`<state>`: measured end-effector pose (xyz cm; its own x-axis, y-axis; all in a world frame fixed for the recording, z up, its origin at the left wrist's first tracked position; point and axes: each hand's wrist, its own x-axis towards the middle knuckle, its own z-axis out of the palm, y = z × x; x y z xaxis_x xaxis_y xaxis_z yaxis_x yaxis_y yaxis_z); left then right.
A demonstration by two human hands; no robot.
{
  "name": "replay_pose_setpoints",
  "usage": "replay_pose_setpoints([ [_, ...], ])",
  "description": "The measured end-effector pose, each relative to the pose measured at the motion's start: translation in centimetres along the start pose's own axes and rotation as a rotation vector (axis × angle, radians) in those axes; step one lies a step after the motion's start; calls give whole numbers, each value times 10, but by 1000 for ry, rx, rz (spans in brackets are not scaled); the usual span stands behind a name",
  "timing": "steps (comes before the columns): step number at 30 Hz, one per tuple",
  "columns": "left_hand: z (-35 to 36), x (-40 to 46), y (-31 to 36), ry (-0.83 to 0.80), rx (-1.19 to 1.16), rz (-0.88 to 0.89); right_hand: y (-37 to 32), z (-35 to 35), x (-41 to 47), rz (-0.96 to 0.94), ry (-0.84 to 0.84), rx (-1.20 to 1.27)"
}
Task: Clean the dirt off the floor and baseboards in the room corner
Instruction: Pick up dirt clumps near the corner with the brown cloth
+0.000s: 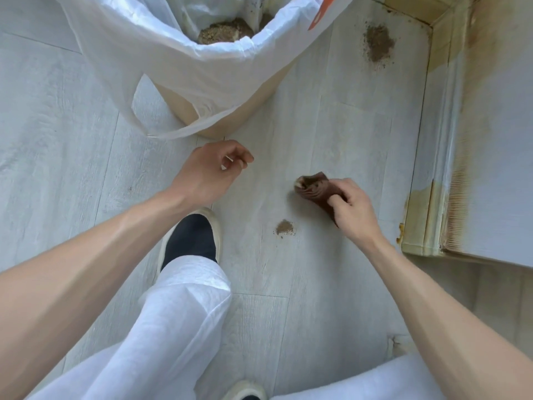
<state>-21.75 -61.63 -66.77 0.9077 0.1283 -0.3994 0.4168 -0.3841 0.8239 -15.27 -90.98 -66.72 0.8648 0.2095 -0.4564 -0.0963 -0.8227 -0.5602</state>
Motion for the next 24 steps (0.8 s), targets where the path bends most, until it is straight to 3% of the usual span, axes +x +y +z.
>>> replay_pose_setpoints([
  [5,3,3,2,-1,-24,-3,53,-2,-24,322,171,-22],
  [13,10,6,8,-8,-16,17,-19,97,-73,209,126,64],
  [17,7,3,5,-7,-28,20,-17,78,-70,227,225,136],
  [21,4,3,4,-4,-37,8,8,36,-57,395,397,101],
  [24,5,3,8,-9,-49,12,17,32,-55,498,385,66],
])
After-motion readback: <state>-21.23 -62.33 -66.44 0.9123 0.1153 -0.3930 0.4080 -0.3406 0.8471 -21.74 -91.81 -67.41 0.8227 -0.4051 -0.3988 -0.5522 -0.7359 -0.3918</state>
